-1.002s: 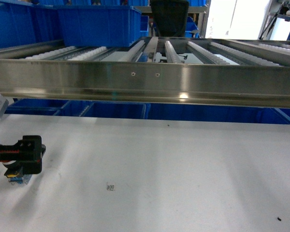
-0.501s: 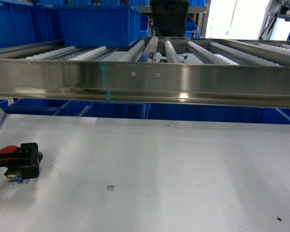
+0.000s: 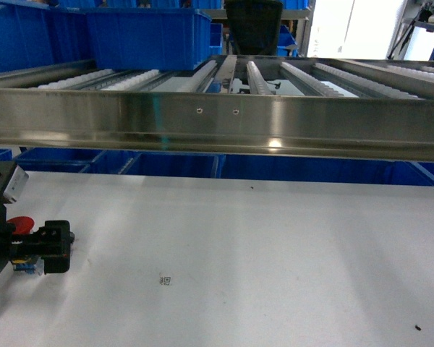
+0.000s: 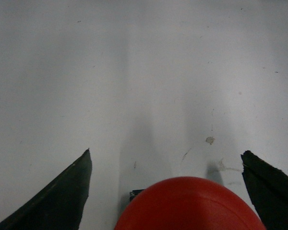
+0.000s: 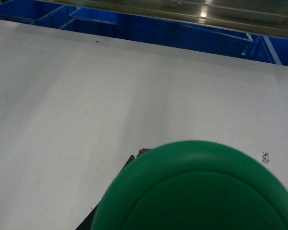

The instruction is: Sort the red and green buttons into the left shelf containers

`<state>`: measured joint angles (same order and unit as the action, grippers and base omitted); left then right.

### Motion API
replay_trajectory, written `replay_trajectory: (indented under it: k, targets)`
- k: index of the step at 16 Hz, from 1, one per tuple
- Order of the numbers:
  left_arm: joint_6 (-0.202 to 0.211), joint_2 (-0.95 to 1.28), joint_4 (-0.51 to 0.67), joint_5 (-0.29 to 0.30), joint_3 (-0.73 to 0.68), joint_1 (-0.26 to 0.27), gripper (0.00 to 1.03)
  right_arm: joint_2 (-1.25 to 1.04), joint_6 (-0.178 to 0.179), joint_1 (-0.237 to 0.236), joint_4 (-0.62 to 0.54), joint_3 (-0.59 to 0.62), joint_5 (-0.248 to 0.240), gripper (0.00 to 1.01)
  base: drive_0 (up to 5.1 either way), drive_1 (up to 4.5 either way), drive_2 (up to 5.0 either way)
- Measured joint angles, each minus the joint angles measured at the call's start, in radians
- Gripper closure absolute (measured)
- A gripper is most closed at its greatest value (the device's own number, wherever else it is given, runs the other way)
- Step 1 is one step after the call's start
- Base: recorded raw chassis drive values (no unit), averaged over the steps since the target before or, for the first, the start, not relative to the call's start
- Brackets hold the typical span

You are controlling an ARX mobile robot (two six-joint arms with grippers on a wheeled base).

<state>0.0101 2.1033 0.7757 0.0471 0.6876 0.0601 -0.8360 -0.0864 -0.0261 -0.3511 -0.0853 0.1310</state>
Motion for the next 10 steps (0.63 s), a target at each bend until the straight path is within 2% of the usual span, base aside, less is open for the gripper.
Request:
replay_trajectory:
  k: [2,4,6,8,10]
  targets:
    - [0.021,0.008,0.009,-0.013,-0.008,-0.011,0.32,0.0,0.0,0.0,0.0,0.0,0.0,0.74,0.0,0.0,0.0]
    - [0.024,0.016,0.005,-0.017,-0.01,-0.018,0.58,0.0,0.0,0.0,0.0,0.0,0.0,0.74,0.0,0.0,0.0]
    - [0.023,0.016,0.008,-0.017,-0.01,-0.022,0.74,0.0,0.0,0.0,0.0,0.0,0.0,0.74,0.0,0.0,0.0]
    - [0.02,0.007,0.011,-0.012,-0.02,-0.03,0.76,0.0,0.0,0.0,0.0,0.0,0.0,0.74,0.0,0.0,0.0]
    - [0.015,-0.107,-0.012,0.035,-0.094,-0.031,0.76,0.0,0.0,0.0,0.0,0.0,0.0,0.74,0.0,0.0,0.0]
